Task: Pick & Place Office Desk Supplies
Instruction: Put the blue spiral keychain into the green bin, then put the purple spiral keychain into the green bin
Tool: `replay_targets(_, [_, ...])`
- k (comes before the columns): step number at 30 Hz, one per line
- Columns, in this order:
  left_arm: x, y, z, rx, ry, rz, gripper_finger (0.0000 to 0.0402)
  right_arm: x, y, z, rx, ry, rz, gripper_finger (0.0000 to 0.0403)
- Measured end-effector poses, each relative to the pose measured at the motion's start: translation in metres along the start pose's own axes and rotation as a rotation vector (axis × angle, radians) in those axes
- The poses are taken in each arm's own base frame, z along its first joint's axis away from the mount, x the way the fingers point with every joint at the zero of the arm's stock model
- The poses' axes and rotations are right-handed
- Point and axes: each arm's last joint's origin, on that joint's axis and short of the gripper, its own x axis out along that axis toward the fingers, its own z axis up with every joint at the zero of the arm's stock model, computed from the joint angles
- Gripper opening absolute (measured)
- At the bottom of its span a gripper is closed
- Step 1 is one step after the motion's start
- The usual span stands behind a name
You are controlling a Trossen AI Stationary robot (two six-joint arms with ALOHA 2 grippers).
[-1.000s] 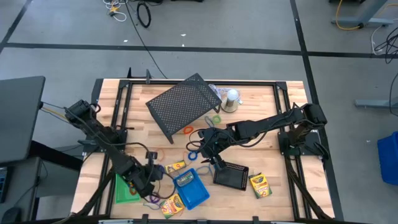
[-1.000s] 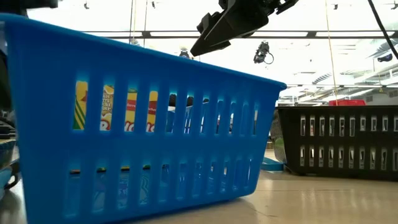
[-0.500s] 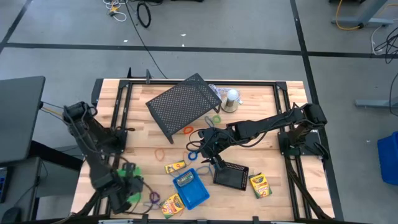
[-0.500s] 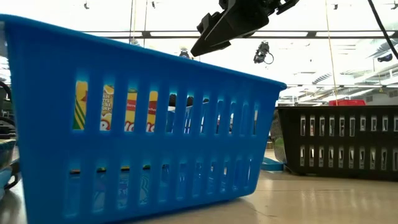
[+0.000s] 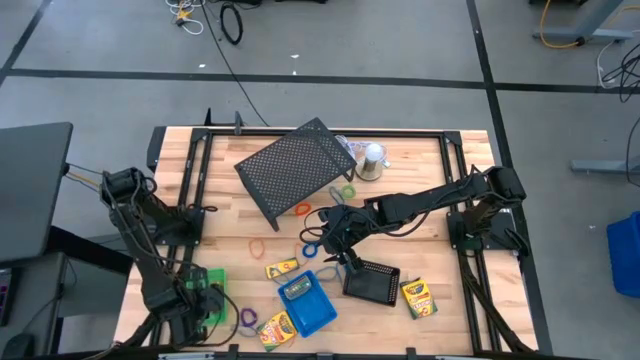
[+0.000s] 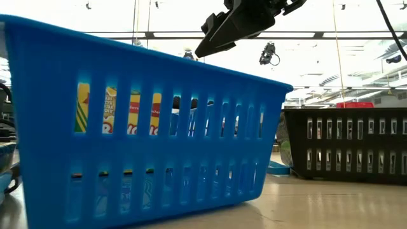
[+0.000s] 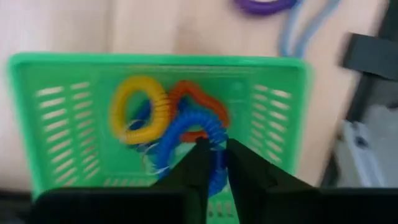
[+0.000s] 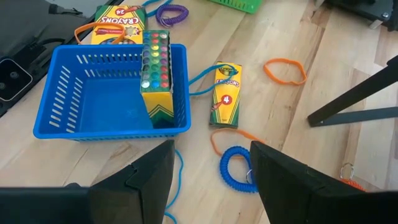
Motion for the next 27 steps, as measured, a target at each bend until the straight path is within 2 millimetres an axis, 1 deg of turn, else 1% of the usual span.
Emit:
replay_targets(3, [0.0, 0.002, 0.0, -0.04, -0.014, 0.023, 0.011, 0.0, 0.0, 0.0, 0.0, 0.0, 0.0, 0.0217])
replay_targets(9, [0.0, 0.002, 0.0, -0.055, -0.024, 0.024, 0.0196, 0.0, 0.0, 0.0, 0.0, -0.001, 0.003, 0.0217])
replay_targets(12, [-0.001, 0.003, 0.004, -0.055, -0.08, 0.032, 0.0231, 0.0, 0.0, 0.0, 0.0, -0.001, 0.004, 0.0217])
replay_targets(14, [-0.001, 0.004, 0.01, -0.046, -0.121, 0.033, 0.0247, 0.0, 0.0, 0.0, -0.001, -0.004, 0.003, 0.0217])
replay_targets(18, [0.0, 0.007, 0.026, -0.018, -0.176, 0.043, 0.0264, 0.0, 0.0, 0.001, -0.002, -0.009, 0.002, 0.0217])
replay_targets(23, [0.001, 0.003, 0.05, 0.103, -0.279, -0.02, 0.0264, 0.0, 0.0, 0.001, -0.001, -0.008, 0.001, 0.0217])
replay_targets(27, [0.001, 0.003, 0.066, 0.175, -0.324, -0.047, 0.0262, 0.0, 0.0, 0.001, -0.001, -0.008, 0.002, 0.0217])
